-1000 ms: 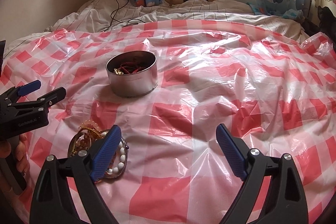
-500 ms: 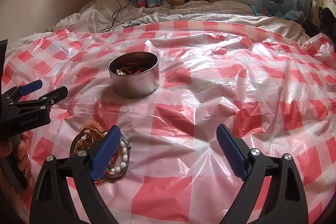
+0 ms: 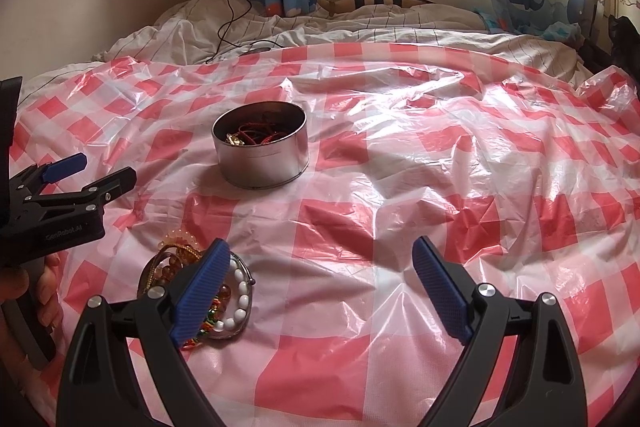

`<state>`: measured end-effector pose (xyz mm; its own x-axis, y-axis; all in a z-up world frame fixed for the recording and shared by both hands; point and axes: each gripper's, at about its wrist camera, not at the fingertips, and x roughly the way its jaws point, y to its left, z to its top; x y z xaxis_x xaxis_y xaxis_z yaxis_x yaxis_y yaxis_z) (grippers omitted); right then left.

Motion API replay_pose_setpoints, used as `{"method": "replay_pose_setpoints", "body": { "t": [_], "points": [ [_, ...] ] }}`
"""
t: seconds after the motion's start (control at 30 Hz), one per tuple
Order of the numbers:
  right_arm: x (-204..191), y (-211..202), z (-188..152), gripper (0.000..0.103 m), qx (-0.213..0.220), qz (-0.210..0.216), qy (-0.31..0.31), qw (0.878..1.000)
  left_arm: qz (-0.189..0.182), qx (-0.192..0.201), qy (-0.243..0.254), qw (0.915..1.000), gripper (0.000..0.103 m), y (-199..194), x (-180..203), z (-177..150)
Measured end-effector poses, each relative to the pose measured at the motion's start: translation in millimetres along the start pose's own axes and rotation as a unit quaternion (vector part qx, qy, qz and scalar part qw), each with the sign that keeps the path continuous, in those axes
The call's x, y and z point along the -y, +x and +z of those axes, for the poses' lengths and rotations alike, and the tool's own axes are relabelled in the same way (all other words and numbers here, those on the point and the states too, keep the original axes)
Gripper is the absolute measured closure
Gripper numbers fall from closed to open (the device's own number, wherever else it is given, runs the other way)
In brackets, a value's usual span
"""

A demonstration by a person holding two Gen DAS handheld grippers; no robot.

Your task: Organize jewelry

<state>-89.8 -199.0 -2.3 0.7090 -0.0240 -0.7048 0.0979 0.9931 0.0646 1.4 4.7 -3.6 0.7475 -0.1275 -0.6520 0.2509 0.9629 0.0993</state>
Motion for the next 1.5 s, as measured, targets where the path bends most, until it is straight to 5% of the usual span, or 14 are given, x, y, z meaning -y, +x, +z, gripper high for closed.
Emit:
{"method": "replay_pose_setpoints", "body": {
  "t": [1.27,1.37,1.5],
  "points": [
    [-7.4,-2.0,-2.2,0.014,0.003,0.018,-0.019,1.0,-0.003,-0.003,0.004,1.0,0.007,0.5,3.8,-0.9],
    [-7.7,-2.8,-1.5,0.014,0.001,0.017,-0.032,0.999,-0.029,-0.012,0.008,0.9995,0.007,1.6,1.5,-0.2],
    [0.1,-0.4,0.7,0.014,-0.013,0.019,-0.039,0.999,-0.145,-0.065,0.007,0.9873,0.007,9.1,-10.9,0.6]
  ]
}}
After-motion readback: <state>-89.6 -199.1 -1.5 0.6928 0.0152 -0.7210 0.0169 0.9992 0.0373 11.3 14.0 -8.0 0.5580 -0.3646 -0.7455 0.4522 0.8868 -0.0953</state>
